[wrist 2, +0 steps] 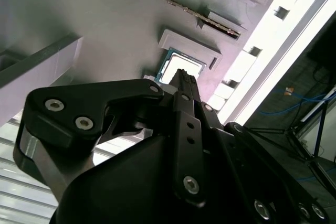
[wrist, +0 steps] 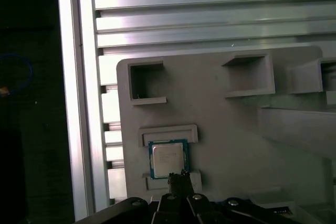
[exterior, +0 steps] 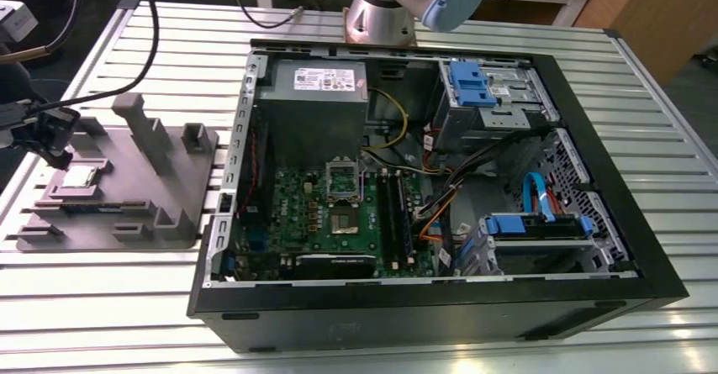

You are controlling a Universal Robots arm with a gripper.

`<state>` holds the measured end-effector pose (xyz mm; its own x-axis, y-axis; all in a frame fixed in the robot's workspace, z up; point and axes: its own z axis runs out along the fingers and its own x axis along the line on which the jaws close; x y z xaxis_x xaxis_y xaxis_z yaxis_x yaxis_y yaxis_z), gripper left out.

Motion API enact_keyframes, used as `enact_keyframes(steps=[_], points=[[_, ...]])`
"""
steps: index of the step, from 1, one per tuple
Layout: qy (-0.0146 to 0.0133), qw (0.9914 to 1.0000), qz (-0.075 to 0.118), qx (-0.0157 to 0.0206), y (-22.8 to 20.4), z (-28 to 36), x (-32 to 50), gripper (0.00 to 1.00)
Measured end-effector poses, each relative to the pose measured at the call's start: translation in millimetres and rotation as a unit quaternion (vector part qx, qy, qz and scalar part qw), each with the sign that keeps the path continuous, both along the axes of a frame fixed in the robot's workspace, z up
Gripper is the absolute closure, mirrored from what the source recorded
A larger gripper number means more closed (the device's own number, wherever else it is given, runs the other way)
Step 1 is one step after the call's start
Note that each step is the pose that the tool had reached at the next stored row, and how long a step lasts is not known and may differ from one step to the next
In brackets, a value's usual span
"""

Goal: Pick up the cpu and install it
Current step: 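Pick up the cpu and move it towards the insertion slot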

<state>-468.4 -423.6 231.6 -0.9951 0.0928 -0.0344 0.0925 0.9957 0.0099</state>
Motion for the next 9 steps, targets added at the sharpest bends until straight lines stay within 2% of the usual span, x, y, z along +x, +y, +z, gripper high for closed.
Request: enact_keyframes(steps=[4,9], points=[[0.0000,1.00000,0.000,-0.0003,0.0,-5.1,0.0,0.90],[-0.0001,1.00000,0.000,-0.0005,0.0,-7.0,0.0,0.90]])
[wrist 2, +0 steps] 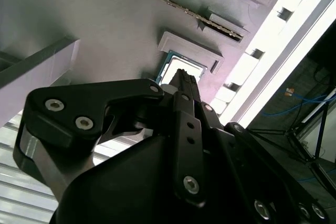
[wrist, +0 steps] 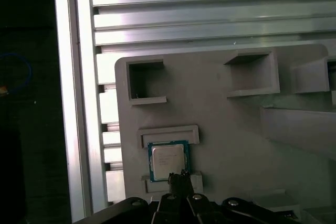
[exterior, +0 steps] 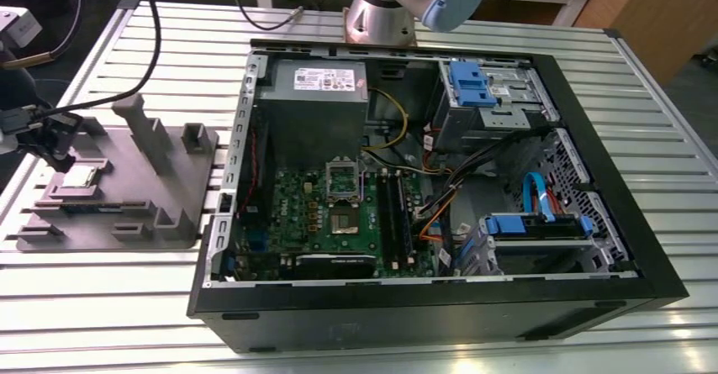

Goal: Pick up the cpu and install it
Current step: 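Pick up the cpu and move it towards the insertion slot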

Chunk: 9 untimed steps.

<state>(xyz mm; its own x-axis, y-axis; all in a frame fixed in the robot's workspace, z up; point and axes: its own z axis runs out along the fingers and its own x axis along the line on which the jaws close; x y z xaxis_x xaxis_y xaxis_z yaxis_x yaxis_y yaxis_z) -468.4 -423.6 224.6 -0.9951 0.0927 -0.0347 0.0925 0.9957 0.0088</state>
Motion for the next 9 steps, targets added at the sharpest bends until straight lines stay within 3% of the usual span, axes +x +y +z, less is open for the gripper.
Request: enact_keyframes(steps=[9], points=[[-0.0010,0.99997,0.008,0.0000,0.0,-5.4,0.0,0.90]])
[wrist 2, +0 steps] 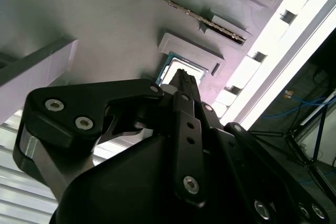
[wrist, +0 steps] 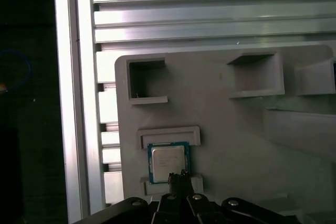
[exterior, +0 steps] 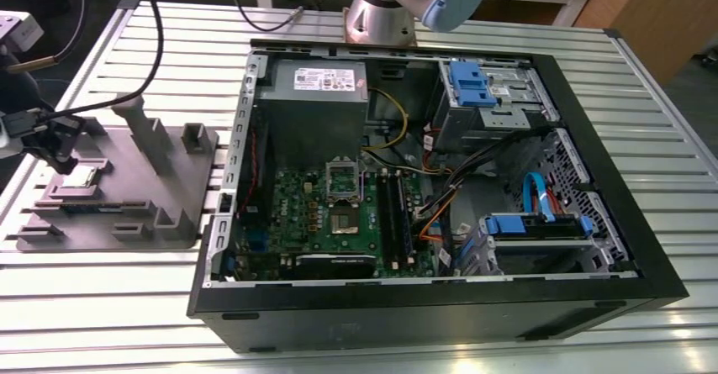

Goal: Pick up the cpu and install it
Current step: 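Pick up the cpu and move it towards the insertion slot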

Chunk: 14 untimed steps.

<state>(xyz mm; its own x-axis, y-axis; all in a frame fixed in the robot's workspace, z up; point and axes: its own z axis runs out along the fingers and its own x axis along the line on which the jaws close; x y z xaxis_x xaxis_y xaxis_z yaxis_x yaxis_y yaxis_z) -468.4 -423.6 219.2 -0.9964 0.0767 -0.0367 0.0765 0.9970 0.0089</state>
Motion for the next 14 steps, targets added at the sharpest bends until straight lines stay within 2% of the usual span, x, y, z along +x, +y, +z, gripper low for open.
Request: enact_keyframes(steps=[4,14], points=[[-0.0005,1.00000,0.003,0.0000,0.2,-3.3,-0.1,0.90],[-0.0005,0.99999,0.003,0.0000,0.3,-3.7,-0.1,0.90]])
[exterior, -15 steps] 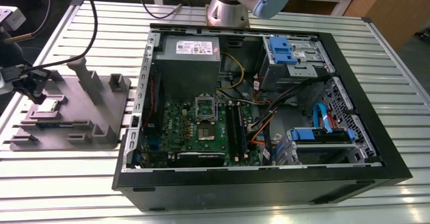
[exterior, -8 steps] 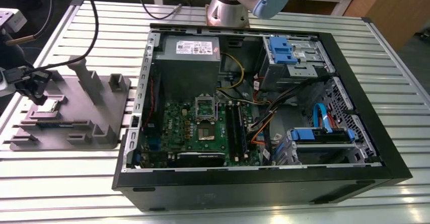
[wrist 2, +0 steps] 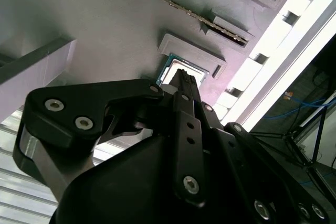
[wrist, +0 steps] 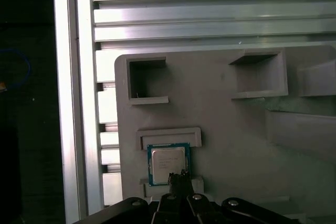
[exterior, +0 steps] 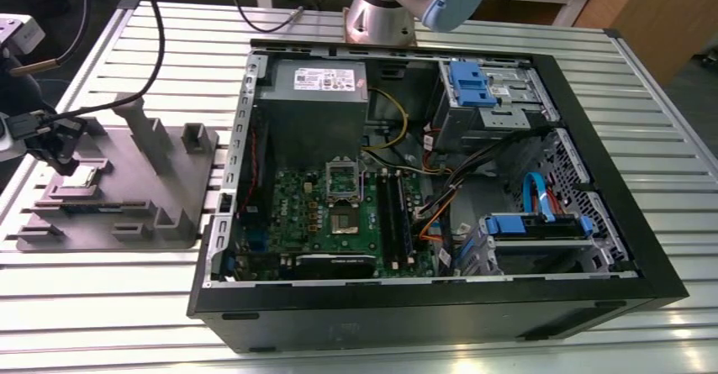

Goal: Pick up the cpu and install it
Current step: 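Pick up the cpu and move it towards the insertion slot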

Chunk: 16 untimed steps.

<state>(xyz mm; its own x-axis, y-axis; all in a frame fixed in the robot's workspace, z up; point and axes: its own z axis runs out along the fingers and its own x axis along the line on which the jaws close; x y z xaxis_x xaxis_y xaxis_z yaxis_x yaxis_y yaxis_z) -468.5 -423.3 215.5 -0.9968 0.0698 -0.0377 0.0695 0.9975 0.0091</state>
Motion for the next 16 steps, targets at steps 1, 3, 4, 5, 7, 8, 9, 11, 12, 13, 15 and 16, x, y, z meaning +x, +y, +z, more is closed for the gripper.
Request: enact_keyframes(steps=[1,3,4,5,7,8,9,11,12,13,15,16], points=[[0.0000,1.00000,0.000,0.0001,0.0,0.0,0.0,0.90],[0.0000,1.00000,0.000,0.0003,0.0,0.0,0.0,0.84],[0.0000,1.00000,0.000,0.0004,0.0,0.0,0.0,0.84],[0.0000,1.00000,0.000,0.0006,0.0,0.0,0.0,0.77],[0.0000,1.00000,0.000,0.0010,0.0,0.0,0.0,0.71],[0.0000,1.00000,0.000,0.0014,0.0,0.0,0.0,0.65],[0.0000,1.00000,0.000,0.0017,0.0,0.0,0.0,0.59],[0.0000,1.00000,0.000,0.0024,0.0,0.0,0.0,0.53],[0.0000,1.00000,0.000,0.0026,0.0,0.0,0.0,0.47],[0.0000,1.00000,0.000,0.0028,0.0,0.0,0.0,0.47],[0.0000,1.00000,0.000,0.0028,0.0,0.0,0.0,0.42],[0.0000,1.00000,0.000,0.0029,0.0,0.0,0.0,0.35]])
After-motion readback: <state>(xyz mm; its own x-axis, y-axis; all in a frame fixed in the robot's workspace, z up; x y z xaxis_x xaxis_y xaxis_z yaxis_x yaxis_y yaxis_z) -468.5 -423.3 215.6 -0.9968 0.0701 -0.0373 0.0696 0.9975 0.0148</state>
